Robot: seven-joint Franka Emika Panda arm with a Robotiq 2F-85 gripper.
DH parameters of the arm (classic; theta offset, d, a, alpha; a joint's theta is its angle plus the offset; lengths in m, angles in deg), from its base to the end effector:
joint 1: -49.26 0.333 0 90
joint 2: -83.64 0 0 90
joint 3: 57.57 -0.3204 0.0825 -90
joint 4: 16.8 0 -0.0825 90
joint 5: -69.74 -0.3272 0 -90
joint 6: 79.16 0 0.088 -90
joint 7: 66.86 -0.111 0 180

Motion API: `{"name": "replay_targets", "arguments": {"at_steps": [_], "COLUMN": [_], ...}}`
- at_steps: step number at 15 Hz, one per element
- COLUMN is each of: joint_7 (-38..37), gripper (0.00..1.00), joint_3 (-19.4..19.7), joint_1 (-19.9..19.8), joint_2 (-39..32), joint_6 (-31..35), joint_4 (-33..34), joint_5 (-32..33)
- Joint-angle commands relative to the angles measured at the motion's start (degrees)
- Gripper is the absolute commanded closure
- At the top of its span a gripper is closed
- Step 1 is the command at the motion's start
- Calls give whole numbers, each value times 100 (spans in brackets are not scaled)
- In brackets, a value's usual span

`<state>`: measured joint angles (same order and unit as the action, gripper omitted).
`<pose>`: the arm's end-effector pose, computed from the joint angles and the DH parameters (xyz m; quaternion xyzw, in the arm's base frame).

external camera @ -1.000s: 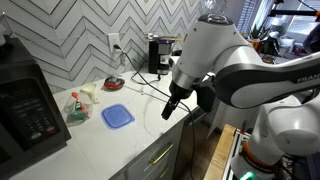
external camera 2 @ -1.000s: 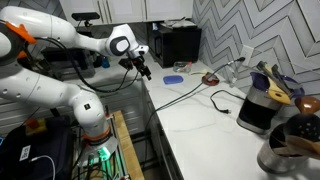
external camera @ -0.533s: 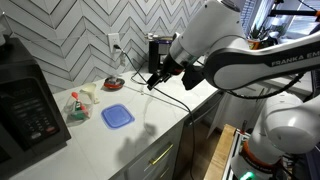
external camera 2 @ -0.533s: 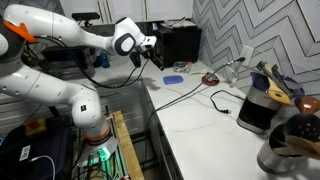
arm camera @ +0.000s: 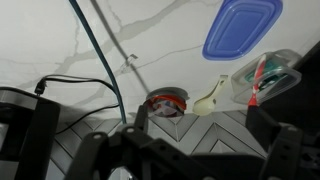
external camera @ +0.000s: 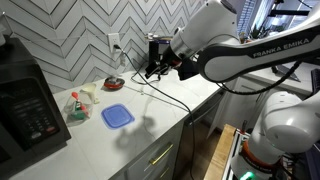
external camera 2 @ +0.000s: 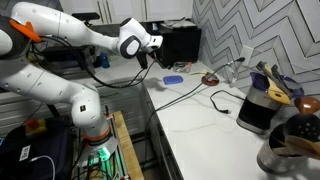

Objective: Put the orange and white spoon in the silver cutlery holder on the right

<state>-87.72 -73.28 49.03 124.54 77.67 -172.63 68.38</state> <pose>0.3135 0.1012 0.5330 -0.9330 0.0516 -0.3552 0.0256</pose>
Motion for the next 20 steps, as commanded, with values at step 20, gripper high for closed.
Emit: {"name": "replay_targets", "arguments": {"at_steps": [20], "joint_7": [1609], "gripper": [0], "joint_3": [1251], "joint_1": [1387], "joint_2": [-3907], "joint_6": [-603], "joint_4": [3368], "joint_5": [-2339]}}
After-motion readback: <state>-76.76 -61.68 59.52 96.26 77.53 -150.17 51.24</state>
